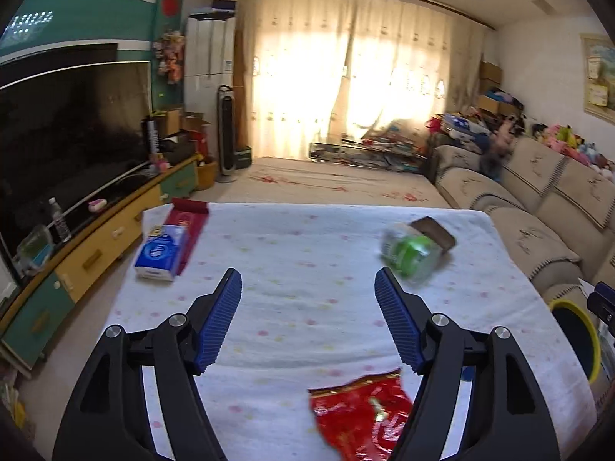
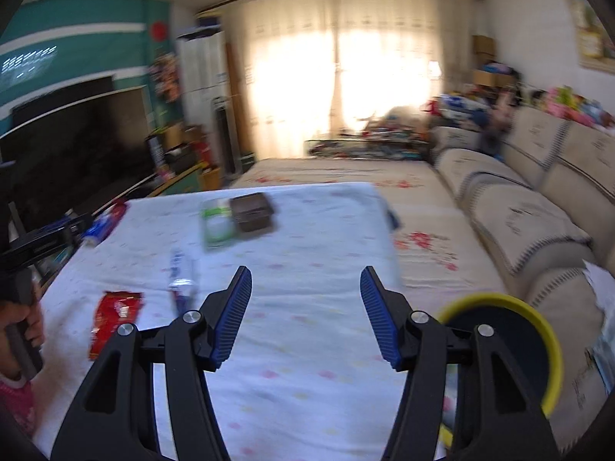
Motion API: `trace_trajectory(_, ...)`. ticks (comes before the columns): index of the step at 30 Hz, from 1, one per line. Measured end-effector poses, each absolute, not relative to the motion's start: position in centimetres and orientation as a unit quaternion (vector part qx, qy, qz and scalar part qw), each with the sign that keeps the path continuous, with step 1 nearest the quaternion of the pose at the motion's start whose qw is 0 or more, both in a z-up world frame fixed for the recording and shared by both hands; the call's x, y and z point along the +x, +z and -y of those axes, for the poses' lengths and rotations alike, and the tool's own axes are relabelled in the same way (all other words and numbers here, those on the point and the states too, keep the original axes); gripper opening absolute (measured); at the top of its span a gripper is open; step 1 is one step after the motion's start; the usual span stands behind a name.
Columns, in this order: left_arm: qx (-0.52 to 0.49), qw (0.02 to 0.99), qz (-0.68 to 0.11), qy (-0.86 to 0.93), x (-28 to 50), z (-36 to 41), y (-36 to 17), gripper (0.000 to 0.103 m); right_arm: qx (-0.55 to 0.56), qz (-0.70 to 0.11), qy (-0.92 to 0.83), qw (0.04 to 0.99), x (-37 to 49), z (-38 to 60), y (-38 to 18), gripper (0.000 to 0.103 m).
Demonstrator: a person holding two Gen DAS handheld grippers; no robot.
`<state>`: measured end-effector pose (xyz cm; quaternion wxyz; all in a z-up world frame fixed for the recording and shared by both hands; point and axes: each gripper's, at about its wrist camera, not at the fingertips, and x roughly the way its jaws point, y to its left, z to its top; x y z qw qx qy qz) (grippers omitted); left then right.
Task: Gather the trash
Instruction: 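Grasp the white toothpaste tube with the right gripper, then carry the toothpaste tube into the yellow bin and open the right gripper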
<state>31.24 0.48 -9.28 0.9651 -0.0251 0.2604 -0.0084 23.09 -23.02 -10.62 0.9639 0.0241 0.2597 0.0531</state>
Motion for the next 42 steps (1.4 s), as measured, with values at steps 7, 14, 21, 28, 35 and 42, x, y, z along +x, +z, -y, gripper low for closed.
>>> trace_trajectory(7,-0.037,0.963,-0.267,0.029,32.3,-3.3,-11.2,0.072,-0.044,-0.314,0.179,0.931,29.5,13.9,-12.4,0.056)
trace_trajectory(14,-0.046,0.960,-0.274,0.041,32.7,-3.5,-11.8,0.073,-0.071,-0.378,0.196,0.902,32.9,10.8,-15.6,0.056)
trace_trajectory(21,-0.030,0.961,-0.274,0.031,32.6,-2.3,-11.7,0.074,-0.049,-0.424,0.199,0.882,34.8,10.8,-17.3,0.047)
trace_trajectory(28,-0.031,0.960,-0.276,0.030,32.5,-2.0,-11.6,0.074,-0.052,-0.426,0.203,0.880,34.7,10.4,-17.5,0.029)
trace_trajectory(35,-0.030,0.960,-0.277,0.030,32.6,-2.0,-11.7,0.075,-0.036,-0.419,0.204,0.884,34.0,11.2,-16.8,0.028)
trace_trajectory(42,-0.029,0.959,-0.279,0.030,32.6,-2.0,-12.1,0.076,-0.017,-0.376,0.198,0.905,31.0,13.9,-13.7,0.028)
